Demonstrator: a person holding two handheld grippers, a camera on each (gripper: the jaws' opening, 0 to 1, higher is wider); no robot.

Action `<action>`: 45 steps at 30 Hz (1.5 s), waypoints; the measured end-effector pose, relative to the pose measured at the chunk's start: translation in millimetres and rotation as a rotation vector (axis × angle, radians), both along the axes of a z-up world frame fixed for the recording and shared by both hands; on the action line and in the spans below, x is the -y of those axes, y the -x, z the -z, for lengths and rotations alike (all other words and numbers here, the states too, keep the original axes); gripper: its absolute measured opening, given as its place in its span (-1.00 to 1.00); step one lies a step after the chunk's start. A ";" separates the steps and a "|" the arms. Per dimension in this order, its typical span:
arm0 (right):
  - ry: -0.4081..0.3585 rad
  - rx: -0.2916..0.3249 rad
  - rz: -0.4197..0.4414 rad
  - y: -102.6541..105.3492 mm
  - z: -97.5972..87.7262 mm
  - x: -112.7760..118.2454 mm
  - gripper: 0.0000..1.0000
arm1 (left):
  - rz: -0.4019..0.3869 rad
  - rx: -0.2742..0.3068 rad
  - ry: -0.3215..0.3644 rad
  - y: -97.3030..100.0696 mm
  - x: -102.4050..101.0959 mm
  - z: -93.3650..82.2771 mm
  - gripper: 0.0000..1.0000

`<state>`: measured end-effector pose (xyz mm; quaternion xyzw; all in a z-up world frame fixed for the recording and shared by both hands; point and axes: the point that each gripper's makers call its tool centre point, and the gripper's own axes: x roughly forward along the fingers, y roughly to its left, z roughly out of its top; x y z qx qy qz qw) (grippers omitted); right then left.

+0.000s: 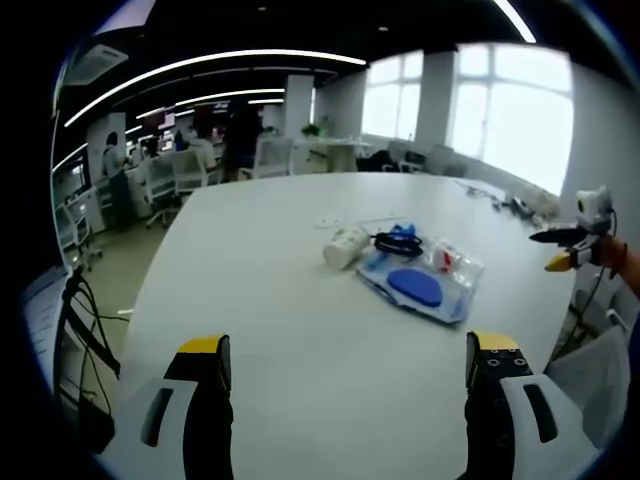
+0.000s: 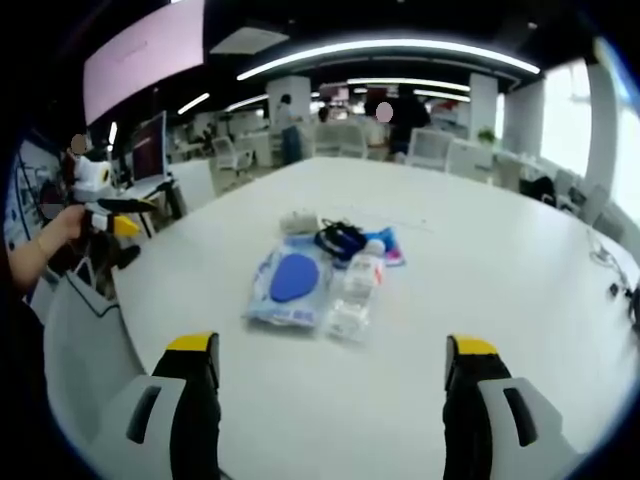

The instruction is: Arrange the tabletop items into an orderly group along one side of the table until the central work area is clear of visible clutter.

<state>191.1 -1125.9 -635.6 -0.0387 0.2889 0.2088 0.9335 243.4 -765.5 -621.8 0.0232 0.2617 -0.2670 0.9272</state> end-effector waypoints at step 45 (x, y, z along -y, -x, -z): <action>0.013 -0.073 -0.039 -67.4 28.4 -13.7 0.77 | 0.014 -0.046 0.007 -6.5 4.0 17.3 0.93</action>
